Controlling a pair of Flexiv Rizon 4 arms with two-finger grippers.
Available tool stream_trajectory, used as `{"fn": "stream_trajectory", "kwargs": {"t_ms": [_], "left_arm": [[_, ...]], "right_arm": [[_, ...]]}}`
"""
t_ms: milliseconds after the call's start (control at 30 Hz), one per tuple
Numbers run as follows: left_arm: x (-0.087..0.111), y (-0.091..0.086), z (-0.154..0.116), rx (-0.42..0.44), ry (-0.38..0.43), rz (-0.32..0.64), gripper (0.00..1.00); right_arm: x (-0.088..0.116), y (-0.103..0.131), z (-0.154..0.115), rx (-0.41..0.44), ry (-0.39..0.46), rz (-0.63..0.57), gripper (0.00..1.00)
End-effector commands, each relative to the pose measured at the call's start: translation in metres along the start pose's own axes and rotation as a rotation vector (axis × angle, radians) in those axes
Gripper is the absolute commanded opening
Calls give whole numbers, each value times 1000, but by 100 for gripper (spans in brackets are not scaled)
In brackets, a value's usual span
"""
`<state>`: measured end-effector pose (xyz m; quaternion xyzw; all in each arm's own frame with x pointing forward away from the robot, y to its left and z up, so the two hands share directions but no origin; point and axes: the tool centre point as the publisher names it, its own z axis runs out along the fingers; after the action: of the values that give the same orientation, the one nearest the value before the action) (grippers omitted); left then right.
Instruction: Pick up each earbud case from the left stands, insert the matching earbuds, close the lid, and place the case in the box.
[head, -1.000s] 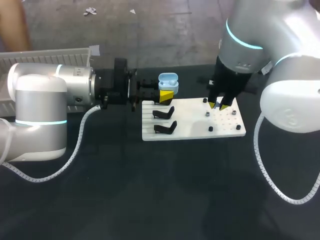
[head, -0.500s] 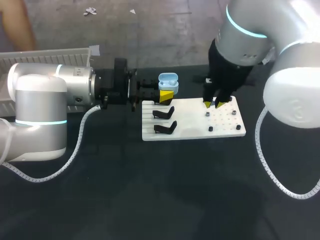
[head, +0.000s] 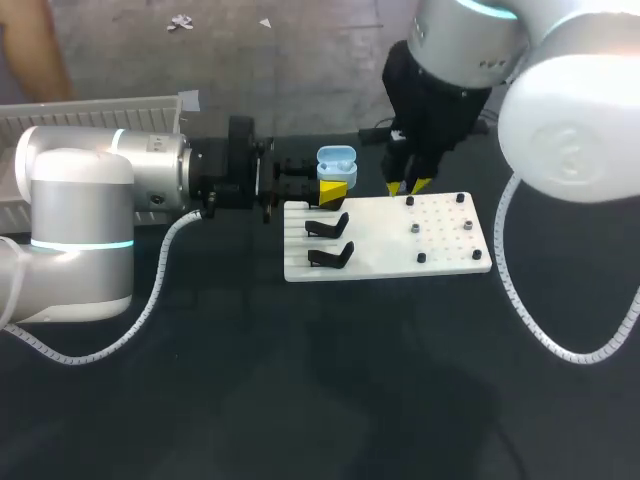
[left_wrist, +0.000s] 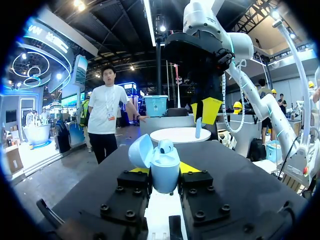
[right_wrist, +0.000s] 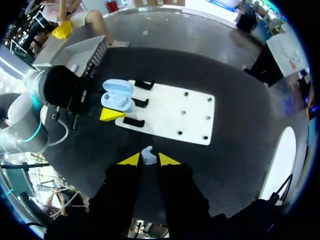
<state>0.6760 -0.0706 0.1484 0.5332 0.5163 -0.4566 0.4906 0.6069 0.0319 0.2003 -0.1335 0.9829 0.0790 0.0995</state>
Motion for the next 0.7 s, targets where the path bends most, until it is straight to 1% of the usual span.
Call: {"fn": "stream_trajectory", "kwargs": {"t_ms": [33,300,600,700], "left_arm": [[1,-2,1,-8,-3,4,0],[1,-2,1,-8,-3,4,0],[1,-2,1,-8,-3,4,0],[1,-2,1,-8,-3,4,0]], "right_arm": [[-10,8,-7,0,25,-36,0],[-26,26,-16,-38,7,-109,0],[-41,48,-16,-68,-12,-178,0],[-45,54,-14,-64,-28,-195,0]]}}
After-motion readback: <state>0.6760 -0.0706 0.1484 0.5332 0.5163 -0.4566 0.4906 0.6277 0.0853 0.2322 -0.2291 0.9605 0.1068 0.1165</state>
